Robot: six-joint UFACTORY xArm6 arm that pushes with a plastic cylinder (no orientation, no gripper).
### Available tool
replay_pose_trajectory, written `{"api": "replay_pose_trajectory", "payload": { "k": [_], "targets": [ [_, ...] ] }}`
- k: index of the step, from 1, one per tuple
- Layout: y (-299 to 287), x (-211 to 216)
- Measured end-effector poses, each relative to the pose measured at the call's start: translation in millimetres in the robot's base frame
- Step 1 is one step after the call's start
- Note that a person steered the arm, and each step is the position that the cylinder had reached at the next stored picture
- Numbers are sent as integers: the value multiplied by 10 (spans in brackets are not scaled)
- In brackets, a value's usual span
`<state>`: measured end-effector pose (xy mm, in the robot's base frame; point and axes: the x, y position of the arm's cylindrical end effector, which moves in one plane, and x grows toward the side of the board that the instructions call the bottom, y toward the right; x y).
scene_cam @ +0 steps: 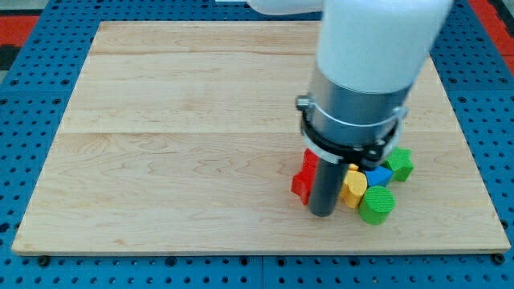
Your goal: Move the red star along with the red circle towards the top right of the board
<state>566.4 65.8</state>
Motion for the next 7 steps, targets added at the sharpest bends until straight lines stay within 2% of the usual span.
{"api": "replay_pose_trajectory", "payload": {
  "k": [2, 5, 6, 7],
  "targets": [
    [129, -74],
    [62, -1022],
    [2, -749],
    [-422, -692]
  ]
}}
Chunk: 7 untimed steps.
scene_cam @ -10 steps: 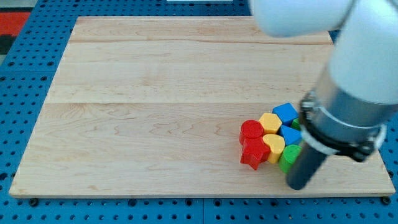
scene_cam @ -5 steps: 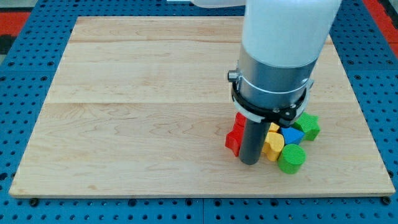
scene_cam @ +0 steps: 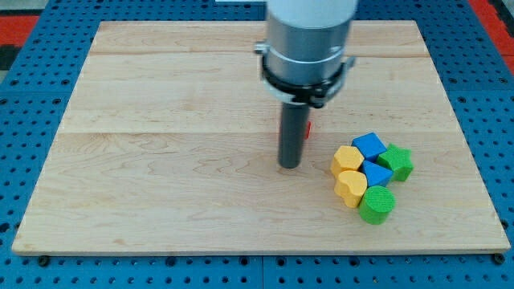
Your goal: Move the red star along with the red circle towards the top right of the board
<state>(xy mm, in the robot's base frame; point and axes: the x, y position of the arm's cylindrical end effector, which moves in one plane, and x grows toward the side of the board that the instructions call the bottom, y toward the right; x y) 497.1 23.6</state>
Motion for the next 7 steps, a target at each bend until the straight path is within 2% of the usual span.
{"api": "replay_pose_trajectory", "payload": {
  "k": [1, 3, 5, 6, 7],
  "targets": [
    [-32, -182],
    [314, -441],
    [320, -1119],
    [495, -1565],
    [740, -1740]
  ]
}}
